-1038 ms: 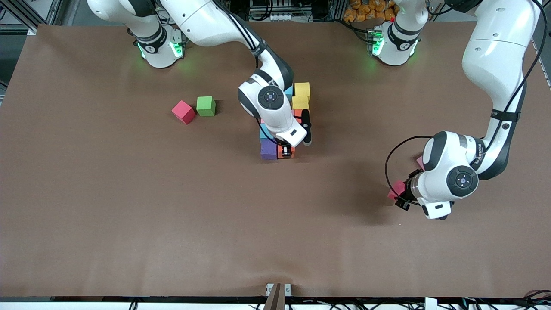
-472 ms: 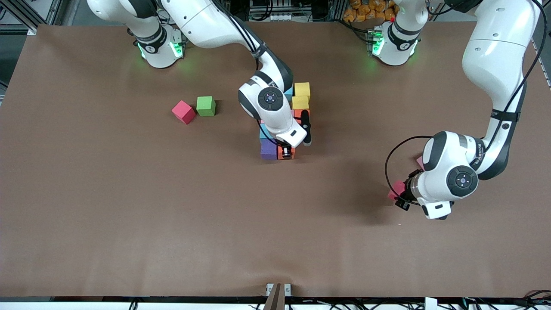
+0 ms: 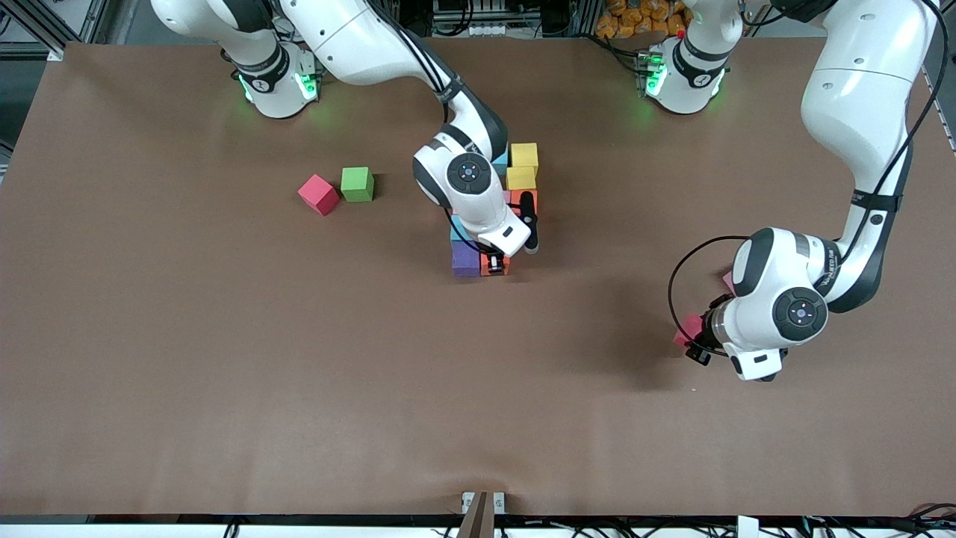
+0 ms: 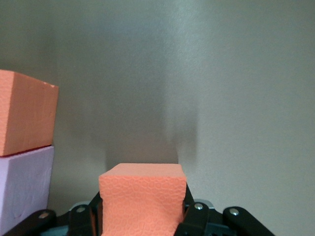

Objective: Form number 2 with 11 blocks
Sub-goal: 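Place the orange cube beside purple with the right gripper while left holds pink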

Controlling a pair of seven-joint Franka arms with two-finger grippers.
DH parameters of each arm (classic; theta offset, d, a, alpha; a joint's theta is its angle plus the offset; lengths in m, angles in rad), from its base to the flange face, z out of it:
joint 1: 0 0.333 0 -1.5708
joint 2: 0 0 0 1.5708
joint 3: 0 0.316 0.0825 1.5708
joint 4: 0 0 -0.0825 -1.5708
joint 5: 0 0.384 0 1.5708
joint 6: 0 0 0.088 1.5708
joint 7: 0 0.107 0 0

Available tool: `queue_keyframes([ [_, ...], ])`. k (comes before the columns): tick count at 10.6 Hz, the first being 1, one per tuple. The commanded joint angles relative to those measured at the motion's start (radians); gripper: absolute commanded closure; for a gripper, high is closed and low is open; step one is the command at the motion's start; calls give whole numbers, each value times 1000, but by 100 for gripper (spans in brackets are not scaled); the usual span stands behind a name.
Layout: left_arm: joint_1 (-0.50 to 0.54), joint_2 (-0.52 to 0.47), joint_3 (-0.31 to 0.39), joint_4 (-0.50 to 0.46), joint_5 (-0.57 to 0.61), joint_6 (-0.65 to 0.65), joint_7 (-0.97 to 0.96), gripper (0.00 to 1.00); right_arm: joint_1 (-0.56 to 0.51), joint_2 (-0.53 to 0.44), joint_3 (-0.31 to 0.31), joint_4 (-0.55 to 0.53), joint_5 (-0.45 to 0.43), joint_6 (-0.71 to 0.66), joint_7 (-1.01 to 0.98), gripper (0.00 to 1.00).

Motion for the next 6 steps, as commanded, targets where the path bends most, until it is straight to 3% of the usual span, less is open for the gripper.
queue_keyframes([
  [1, -1, 1, -2, -2, 29, 4, 5, 70, -11, -6, 8, -19, 16, 6, -28, 57],
  [6, -1, -5, -2, 3, 23, 4, -9, 70, -8, -4, 8, -22, 16, 29, -40, 56],
])
